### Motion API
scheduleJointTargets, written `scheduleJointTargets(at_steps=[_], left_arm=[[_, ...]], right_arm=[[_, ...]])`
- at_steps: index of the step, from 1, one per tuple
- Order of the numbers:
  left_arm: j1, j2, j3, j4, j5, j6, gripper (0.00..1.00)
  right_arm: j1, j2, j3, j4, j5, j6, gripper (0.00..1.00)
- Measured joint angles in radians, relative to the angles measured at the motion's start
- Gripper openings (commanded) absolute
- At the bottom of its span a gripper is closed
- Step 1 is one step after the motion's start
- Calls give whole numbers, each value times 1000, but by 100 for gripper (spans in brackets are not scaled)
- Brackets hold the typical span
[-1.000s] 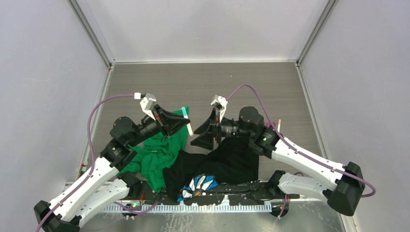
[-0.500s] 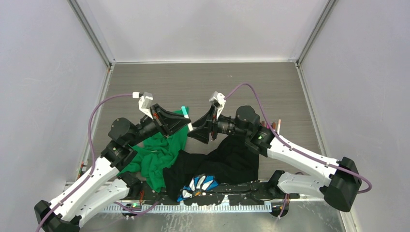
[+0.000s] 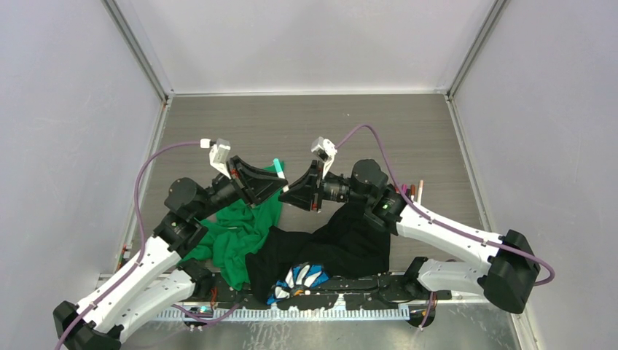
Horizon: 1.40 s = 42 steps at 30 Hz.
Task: Insert the pens into the pen caps
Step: Press the pen cap onto the pen.
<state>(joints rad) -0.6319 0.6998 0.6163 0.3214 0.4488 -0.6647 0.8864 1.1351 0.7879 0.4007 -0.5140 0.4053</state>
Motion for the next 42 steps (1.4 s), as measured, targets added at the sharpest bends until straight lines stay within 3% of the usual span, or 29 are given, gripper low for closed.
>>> scheduleJointTargets(at_steps=[4,5,6,11,16,22,28,36,42], left_arm=[[-1,-6,5,-79,8,29,79],[-1,-8,8,-108,9,50,97],[-1,-11,19,-157,9,63,98],[0,-11,148,-433,10,179,98],[56,40,321,-613,62,272,98],[163,159,469,-676,189,288,98],[204,267,500,-702,321,256,99],[204,293,512,-716,446,235,68],[204,306,526,-718,478,233,62]], right_arm=[[-6,18,2,22,26,24,1],[-13,22,3,22,27,26,1],[-22,25,6,22,29,27,1],[-135,42,33,-7,-39,24,1],[-212,58,86,-157,-180,-50,1],[-212,57,127,-342,-350,-150,1],[-212,54,153,-468,-461,-209,1],[-207,53,174,-517,-513,-236,1],[-197,55,191,-533,-533,-246,1]])
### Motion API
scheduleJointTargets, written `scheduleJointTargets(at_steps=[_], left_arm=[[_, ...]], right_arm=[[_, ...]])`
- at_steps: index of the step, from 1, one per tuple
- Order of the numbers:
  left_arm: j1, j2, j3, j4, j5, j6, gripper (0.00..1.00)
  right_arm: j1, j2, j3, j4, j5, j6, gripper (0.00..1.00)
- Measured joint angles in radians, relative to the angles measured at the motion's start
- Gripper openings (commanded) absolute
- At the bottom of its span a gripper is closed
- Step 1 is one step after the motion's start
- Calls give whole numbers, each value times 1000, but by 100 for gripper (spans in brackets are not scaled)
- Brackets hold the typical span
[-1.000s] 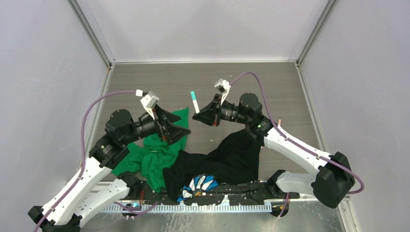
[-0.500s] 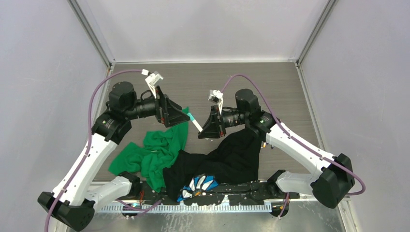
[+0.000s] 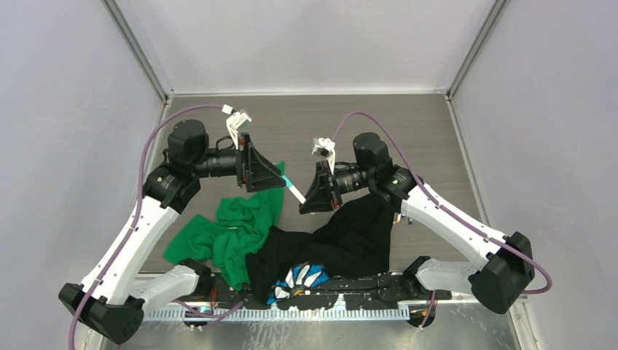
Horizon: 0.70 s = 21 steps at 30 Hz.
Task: Insert the pens into the pen caps
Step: Press the pen cap onto the pen.
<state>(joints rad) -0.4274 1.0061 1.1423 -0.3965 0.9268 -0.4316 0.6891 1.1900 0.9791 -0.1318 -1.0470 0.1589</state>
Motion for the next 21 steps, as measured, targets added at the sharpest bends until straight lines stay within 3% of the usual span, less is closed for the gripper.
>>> scheduleJointTargets(at_steps=[5,10,21], left_arm=[[0,10,0,-6,5,0,54],[0,15,0,-17,8,1,39],[-3,14,0,-78,12,34,36]], right_arm=[[16,15,16,-21,-8,-8,1],[23,33,27,-42,-11,-21,1],[24,42,40,-58,-10,-26,1]])
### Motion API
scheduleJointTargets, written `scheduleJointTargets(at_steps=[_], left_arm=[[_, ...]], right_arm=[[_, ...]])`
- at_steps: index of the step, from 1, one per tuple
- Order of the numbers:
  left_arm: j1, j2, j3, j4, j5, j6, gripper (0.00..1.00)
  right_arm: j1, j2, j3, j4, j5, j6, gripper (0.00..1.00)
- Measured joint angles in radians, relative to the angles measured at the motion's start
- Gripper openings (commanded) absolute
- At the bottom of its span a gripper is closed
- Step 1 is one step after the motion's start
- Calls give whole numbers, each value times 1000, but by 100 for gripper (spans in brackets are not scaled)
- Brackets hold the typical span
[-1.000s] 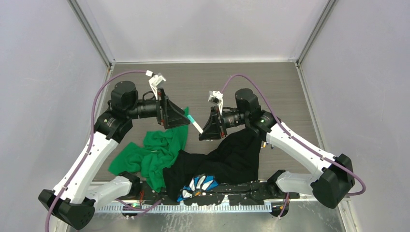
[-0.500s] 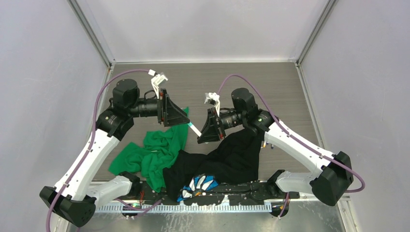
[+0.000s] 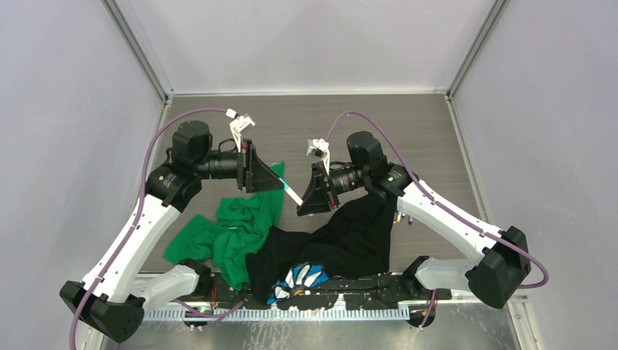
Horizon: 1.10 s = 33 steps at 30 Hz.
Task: Insert the pens into the pen caps
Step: Press the pen cap onto the pen.
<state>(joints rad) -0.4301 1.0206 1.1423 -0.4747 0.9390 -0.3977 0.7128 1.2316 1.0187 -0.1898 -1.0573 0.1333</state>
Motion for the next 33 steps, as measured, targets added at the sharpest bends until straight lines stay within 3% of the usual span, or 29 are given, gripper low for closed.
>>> scheduleJointTargets(at_steps=[7,12,16,24,33], left_arm=[[-7,0,0,-16,0,17,37],[-13,0,4,-17,0,22,27],[-15,0,5,-18,1,26,37],[-20,0,6,-84,-1,66,31],[-21,0,17,-99,-1,73,37]], right_arm=[[10,15,6,-17,0,-5,1],[17,26,8,-31,1,-17,1],[18,26,12,-39,2,-25,1],[18,26,22,-45,5,-27,1],[19,26,22,-56,5,-31,1]])
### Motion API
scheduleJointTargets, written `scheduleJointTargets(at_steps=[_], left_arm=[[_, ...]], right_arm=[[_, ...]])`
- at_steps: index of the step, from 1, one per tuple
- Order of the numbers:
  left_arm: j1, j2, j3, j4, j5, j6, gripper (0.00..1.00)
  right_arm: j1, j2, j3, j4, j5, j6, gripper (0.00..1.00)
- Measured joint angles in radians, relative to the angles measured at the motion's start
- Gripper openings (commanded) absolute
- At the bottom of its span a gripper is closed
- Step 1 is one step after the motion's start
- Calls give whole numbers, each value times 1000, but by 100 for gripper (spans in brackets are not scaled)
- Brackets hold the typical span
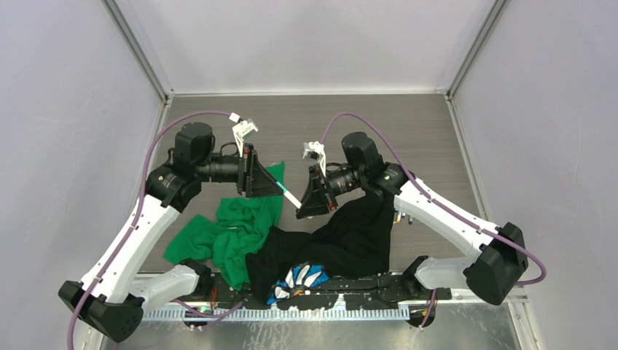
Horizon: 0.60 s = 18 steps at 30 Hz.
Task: Insert the pens into the pen caps
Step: Press the pen cap onto the pen.
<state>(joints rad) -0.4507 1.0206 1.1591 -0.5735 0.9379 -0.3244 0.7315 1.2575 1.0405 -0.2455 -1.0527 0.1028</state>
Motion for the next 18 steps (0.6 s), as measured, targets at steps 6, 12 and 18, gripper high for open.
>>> scheduleJointTargets(at_steps=[6,12,18], left_arm=[[0,0,0,2,1,-6,34],[0,0,0,8,1,-11,29],[-6,0,0,8,1,-16,23]], right_arm=[[0,0,0,-10,0,-1,1],[3,0,0,-19,0,-8,1],[7,0,0,-26,0,-19,1]])
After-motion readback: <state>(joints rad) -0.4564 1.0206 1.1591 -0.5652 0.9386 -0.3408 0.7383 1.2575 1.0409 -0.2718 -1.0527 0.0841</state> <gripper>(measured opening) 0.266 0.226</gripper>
